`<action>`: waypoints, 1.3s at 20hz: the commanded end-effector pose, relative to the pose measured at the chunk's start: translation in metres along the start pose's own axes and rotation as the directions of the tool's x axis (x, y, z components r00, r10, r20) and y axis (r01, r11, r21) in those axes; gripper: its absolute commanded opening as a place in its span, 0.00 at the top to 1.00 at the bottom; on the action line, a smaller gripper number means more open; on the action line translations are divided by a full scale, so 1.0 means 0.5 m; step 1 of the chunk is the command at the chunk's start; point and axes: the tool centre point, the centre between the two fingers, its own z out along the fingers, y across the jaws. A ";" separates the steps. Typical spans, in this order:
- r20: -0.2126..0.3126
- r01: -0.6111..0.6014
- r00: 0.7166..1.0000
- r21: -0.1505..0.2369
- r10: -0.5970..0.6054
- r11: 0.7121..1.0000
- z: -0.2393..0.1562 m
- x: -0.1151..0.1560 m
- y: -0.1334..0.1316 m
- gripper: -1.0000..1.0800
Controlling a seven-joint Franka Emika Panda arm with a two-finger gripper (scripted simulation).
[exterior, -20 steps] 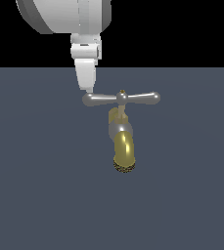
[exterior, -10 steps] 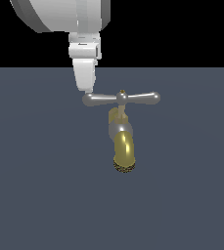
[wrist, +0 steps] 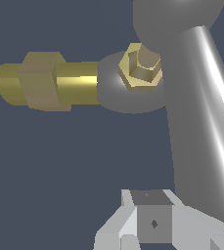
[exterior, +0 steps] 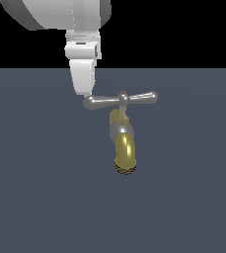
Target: Turn on the faucet by rotating a designated handle.
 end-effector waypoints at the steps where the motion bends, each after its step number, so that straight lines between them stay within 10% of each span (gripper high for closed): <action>1: -0.002 0.000 1.000 -0.007 0.000 1.000 0.000 -0.002 0.023 1.00; 26: -0.001 0.001 1.000 -0.004 -0.001 1.000 -0.001 0.040 0.146 1.00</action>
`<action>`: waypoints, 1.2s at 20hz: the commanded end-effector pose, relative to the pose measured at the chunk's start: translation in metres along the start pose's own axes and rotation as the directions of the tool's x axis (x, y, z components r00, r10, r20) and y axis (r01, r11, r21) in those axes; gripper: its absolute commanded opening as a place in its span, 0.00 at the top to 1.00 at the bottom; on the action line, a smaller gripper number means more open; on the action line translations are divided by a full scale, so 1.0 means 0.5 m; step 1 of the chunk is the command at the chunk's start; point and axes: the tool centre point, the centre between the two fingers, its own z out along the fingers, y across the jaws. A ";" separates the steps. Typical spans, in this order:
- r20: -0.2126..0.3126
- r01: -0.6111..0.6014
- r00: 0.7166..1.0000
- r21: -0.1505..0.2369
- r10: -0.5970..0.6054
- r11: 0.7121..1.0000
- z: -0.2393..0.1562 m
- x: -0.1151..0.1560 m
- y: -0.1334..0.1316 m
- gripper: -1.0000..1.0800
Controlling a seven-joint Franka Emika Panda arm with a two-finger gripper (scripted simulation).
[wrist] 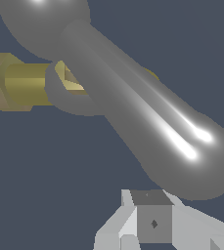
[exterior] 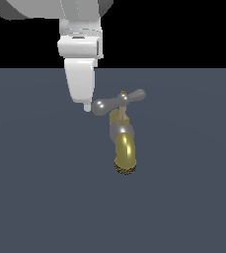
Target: Turn on the faucet by rotating a designated handle.
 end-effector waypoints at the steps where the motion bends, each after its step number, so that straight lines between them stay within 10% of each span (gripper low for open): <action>1: -0.003 -0.022 1.000 -0.004 0.022 1.000 0.000 0.034 0.017 1.00; 24: -0.004 -0.008 1.000 -0.006 0.008 1.000 -0.001 0.150 0.101 1.00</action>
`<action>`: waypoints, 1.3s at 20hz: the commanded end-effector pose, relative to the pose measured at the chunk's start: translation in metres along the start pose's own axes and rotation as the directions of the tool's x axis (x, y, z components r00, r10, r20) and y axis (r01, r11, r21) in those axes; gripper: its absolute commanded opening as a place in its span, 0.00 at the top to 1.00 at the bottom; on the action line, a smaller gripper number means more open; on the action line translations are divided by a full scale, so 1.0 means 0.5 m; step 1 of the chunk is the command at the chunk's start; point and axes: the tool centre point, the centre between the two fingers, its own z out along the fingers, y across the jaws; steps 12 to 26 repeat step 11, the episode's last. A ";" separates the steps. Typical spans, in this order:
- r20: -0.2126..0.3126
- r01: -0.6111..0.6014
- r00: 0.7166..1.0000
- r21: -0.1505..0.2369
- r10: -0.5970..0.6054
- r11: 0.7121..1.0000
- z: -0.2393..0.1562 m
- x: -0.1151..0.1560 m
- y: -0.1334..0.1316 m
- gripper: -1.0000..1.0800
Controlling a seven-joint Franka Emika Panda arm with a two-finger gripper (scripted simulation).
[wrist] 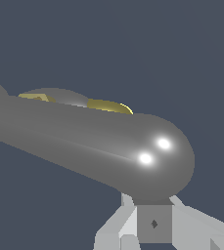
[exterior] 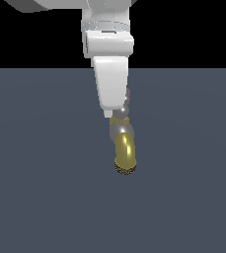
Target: Turn on the faucet by rotating a designated handle.
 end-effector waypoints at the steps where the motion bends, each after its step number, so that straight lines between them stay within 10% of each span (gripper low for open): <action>1: 0.001 -0.038 0.999 0.002 0.038 0.999 0.000 0.062 0.007 1.00; 10: 0.000 -0.050 0.999 0.001 0.050 0.999 0.001 0.170 0.026 1.00; 26: 0.000 -0.050 0.999 0.001 0.050 0.999 0.001 0.170 0.026 1.00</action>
